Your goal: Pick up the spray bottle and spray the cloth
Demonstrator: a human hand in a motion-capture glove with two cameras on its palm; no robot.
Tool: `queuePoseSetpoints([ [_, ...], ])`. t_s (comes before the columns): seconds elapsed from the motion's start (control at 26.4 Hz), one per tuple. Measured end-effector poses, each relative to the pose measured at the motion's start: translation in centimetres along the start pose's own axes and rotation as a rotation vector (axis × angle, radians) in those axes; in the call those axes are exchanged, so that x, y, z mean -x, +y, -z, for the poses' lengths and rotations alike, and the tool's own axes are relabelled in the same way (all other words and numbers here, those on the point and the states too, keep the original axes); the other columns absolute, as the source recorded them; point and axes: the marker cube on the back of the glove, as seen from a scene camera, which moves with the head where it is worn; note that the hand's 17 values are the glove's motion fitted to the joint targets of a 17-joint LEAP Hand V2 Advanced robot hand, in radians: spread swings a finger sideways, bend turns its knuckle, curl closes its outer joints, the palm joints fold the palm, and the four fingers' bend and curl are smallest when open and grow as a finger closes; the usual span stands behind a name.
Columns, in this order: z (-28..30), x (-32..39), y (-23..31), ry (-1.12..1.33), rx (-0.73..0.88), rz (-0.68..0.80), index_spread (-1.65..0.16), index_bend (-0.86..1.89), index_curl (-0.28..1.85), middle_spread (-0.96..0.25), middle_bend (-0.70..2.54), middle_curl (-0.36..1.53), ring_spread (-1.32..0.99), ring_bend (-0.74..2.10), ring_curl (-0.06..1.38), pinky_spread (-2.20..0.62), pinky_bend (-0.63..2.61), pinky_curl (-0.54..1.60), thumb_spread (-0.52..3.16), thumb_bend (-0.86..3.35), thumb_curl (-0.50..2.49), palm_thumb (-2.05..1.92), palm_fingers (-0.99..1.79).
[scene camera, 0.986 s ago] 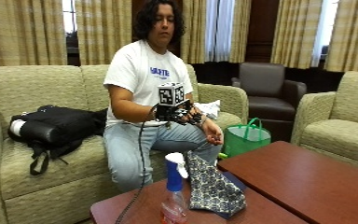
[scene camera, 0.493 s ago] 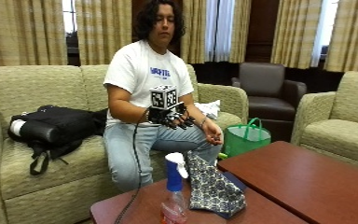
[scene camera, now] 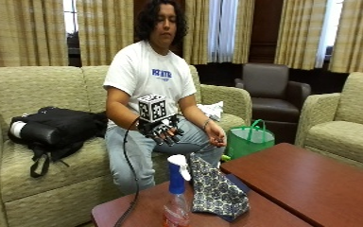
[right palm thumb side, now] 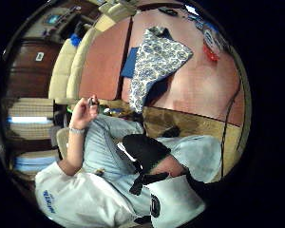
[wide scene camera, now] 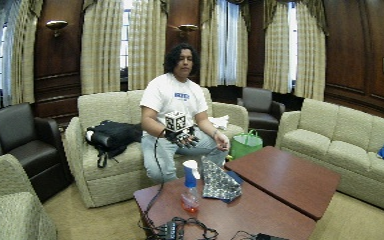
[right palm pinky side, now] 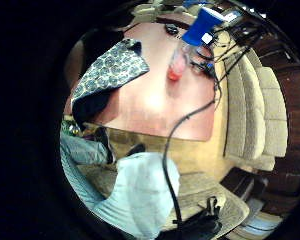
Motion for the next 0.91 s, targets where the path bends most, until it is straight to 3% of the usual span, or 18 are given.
queuePoseSetpoints([
  [0.46,-1.6,-7.6,-4.9,-0.376,-0.102,-0.302,-0.43,0.11,0.18,-0.1,0.31,0.33,-0.11,0.43,0.28,0.19,0.31,0.31,0.89,-0.03,0.3,0.35,0.45],
  [0.64,-2.8,-11.2,-8.8,-0.505,-0.287,-0.362,-0.42,0.11,0.18,-0.1,0.32,0.34,-0.11,0.43,0.29,0.18,0.32,0.32,0.89,-0.03,0.31,0.36,0.45],
  [0.8,-3.7,-12.4,-10.1,-0.678,-0.131,-0.421,-0.41,0.08,0.17,-0.1,0.29,0.34,-0.11,0.47,0.31,0.18,0.35,0.34,0.88,-0.03,0.31,0.38,0.41],
  [0.91,-4.6,-13.2,-11.8,-0.774,-0.113,-0.436,-0.41,0.09,0.17,-0.1,0.28,0.34,-0.11,0.47,0.31,0.17,0.34,0.34,0.88,-0.02,0.32,0.39,0.38],
])
